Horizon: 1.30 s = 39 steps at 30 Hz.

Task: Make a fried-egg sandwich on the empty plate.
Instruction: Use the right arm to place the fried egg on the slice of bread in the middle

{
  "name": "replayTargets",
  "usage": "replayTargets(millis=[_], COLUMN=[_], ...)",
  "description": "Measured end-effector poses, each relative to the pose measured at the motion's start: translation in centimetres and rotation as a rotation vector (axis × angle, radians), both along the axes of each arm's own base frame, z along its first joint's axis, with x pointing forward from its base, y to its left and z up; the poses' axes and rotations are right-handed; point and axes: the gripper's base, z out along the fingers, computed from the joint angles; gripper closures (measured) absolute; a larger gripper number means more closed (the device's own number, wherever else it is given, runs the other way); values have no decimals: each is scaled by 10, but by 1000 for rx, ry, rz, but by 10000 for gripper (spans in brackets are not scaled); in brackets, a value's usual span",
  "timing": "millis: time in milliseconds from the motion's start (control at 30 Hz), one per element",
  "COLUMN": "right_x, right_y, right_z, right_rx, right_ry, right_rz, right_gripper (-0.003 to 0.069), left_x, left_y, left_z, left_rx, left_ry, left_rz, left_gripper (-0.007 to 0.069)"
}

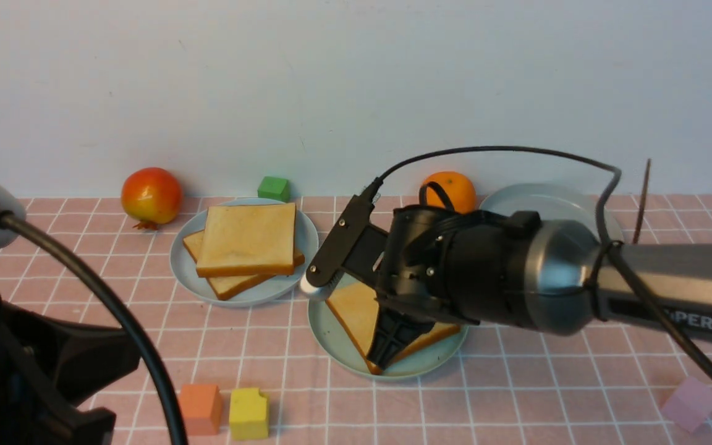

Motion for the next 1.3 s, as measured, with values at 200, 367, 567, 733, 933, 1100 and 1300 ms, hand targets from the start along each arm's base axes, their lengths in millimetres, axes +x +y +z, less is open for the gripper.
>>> replayTargets(millis=[200,367,567,733,933,1100,1300], right_x=[0,4,8,8,6,-6,-48], right_y=[1,2,2,2,3,10,8], right_z=[-8,-26,-31,-32,-33,-18,62], right_rx=[-2,-52,-66,-42,-18,7,101], right_ry=[27,28,-6,-12,7,4,-61], right_rz=[-10,-4,-24,-56,-86,-80,-81], right_gripper=[568,568,568,562,392,207,194], left_x=[0,0,-1,-1,-1,-1,-2], left_y=[0,0,0,0,0,0,-2], left_z=[0,-1,-1,-2,-2,-2,-4], left_rx=[2,3,0,3,7,8,-7], left_ry=[4,9,17,23,30,30,63], left_rz=[0,1,0,0,1,1,-6], left_gripper=[613,613,613,613,613,613,613])
